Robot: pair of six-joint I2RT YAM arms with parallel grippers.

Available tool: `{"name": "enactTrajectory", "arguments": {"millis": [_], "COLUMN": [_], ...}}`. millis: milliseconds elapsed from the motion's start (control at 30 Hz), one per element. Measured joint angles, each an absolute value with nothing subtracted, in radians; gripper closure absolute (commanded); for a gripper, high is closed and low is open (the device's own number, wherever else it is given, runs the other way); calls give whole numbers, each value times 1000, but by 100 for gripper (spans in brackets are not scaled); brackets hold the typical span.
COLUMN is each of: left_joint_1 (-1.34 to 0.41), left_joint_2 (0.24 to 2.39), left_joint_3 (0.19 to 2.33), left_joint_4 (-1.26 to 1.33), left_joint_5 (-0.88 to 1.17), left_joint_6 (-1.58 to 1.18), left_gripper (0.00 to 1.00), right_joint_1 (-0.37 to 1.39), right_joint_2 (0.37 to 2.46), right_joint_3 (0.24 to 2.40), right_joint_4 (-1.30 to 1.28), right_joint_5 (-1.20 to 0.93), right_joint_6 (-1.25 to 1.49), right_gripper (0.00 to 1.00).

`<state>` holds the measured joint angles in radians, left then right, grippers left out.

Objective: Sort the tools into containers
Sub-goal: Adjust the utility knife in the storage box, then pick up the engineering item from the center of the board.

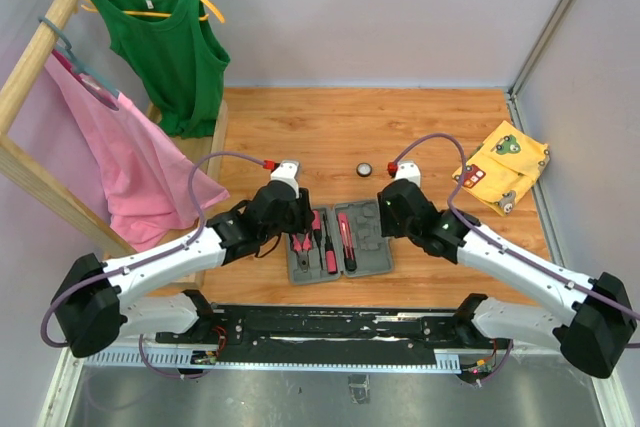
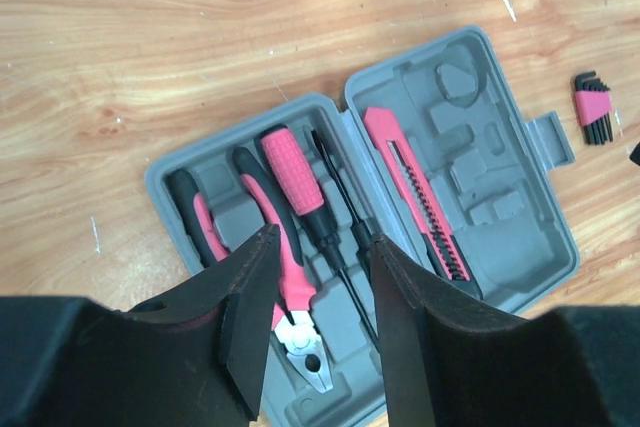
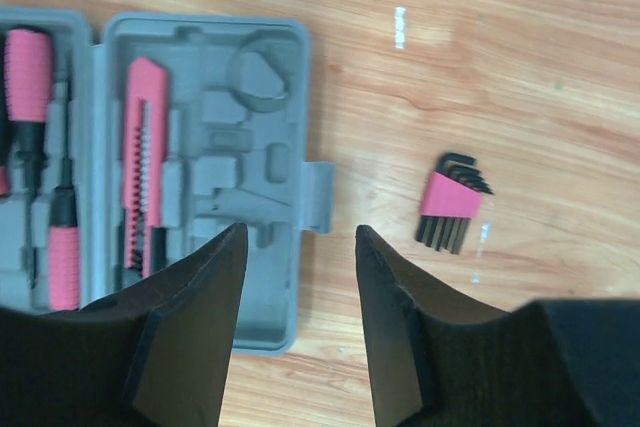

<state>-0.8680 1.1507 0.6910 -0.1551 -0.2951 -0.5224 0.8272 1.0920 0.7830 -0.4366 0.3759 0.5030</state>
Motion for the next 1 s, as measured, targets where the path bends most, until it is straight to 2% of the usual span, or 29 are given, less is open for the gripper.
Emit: {"name": "enactTrajectory", "arguments": {"millis": [100, 333, 600, 1000], "left_joint_1": [-849, -816, -814, -814], "left_joint_2": [1143, 1116, 1116, 1116], "left_joint_3": [709, 717, 711, 704], "left_joint_4": [-168, -191, -193, -197], "left_joint_5": [-295, -297, -288, -276], "left_joint_6": [-507, -493, -501, -506], "left_gripper": [52, 51, 51, 51], "right_joint_1": [785, 624, 421, 331], "right_joint_2": [1069, 1033, 1114, 1295], "right_joint_3": [756, 687, 657, 659], "right_joint_4": [-445, -452, -434, -411], "right_joint_5": [393, 360, 178, 48], "right_joint_6": [518, 549, 536, 480], "right_gripper": [42, 38, 37, 41]}}
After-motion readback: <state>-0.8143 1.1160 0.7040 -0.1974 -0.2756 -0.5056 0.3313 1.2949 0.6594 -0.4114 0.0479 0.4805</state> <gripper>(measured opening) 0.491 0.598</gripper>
